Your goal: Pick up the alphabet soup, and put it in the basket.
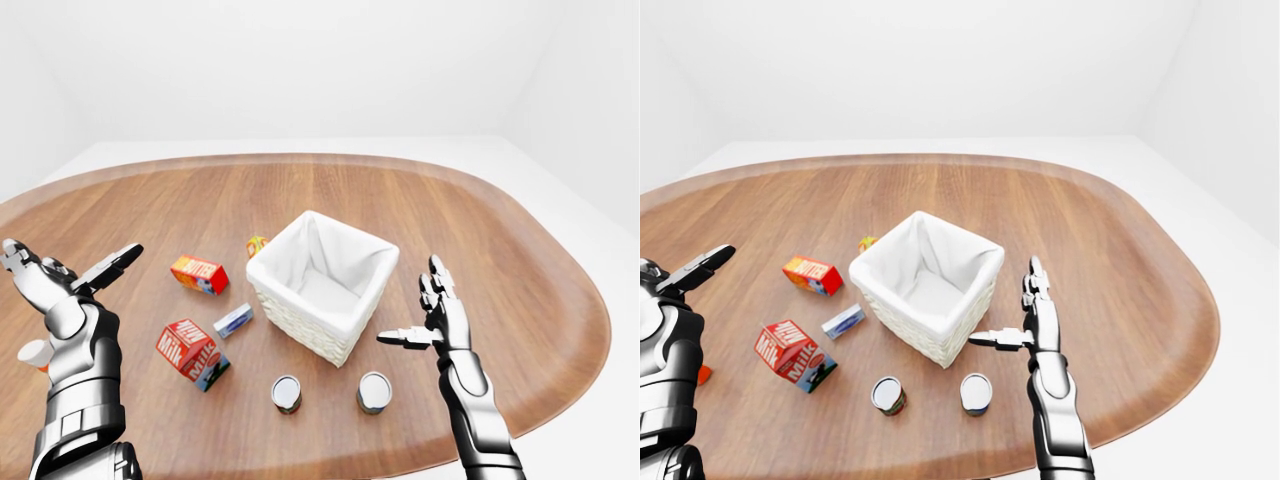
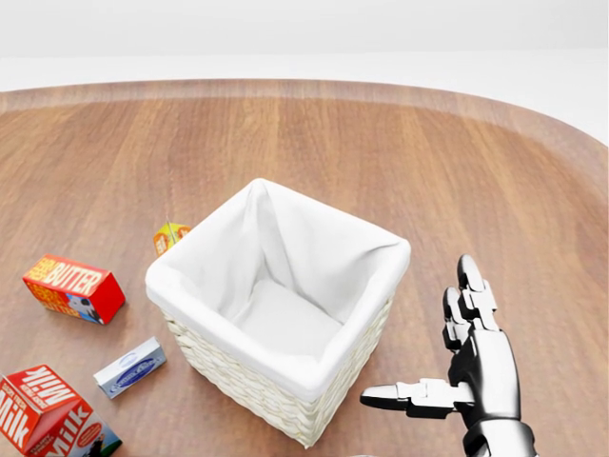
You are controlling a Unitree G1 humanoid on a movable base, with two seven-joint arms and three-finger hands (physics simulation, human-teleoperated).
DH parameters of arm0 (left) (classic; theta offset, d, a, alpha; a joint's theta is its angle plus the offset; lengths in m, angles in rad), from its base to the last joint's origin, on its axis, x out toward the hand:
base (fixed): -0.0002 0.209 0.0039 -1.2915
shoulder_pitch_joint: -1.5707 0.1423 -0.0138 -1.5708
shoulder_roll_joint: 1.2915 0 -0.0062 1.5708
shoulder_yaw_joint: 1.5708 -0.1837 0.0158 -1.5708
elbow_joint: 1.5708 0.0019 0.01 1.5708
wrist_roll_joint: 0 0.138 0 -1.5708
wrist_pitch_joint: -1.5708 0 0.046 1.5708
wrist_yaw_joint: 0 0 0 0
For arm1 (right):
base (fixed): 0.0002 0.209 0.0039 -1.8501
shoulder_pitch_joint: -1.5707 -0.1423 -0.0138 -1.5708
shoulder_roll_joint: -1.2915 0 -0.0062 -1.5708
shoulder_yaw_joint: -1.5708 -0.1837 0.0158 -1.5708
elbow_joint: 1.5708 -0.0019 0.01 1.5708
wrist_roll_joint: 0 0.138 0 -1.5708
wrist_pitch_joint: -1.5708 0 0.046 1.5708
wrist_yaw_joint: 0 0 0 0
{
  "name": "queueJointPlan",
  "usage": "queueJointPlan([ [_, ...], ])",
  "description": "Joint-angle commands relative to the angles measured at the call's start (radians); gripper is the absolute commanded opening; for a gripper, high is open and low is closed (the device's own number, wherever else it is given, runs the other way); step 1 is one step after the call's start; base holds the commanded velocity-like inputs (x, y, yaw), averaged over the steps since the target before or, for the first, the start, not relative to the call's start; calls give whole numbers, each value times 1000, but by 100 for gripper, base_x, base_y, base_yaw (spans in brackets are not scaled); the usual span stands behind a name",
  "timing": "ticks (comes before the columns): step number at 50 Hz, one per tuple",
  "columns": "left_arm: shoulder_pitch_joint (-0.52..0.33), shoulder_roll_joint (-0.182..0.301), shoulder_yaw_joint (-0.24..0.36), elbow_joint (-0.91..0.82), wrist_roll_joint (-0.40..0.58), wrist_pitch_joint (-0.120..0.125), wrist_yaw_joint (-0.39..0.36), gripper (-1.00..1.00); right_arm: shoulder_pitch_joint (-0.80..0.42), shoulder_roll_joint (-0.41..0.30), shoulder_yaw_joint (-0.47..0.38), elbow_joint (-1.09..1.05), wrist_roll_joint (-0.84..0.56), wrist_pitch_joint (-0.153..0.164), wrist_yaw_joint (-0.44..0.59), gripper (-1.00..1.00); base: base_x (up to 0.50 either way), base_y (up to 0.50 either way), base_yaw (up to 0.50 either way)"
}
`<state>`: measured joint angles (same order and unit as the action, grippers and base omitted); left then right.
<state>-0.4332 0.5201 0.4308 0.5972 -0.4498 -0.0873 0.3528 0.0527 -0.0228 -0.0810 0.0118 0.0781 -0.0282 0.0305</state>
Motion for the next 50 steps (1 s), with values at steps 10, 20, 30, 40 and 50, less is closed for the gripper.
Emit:
queueJointPlan([
  [10,-18,1,-7,46,2,0,-5,100,30,1,-12,-31,17,-4,9,100,9,0,0],
  [20,-7,4,-4,18,0,0,4,100,59,3,-20,-67,30,4,21,100,9,0,0],
  [30,-19,7,-8,49,0,0,2,100,83,5,-22,-100,32,23,30,100,5,0,0],
  [40,-21,11,-7,53,0,0,11,100,172,5,-35,-214,14,115,52,100,0,0,0],
  [50,-34,10,-13,89,7,0,8,100,235,14,-14,-293,-79,115,84,100,0,0,0],
])
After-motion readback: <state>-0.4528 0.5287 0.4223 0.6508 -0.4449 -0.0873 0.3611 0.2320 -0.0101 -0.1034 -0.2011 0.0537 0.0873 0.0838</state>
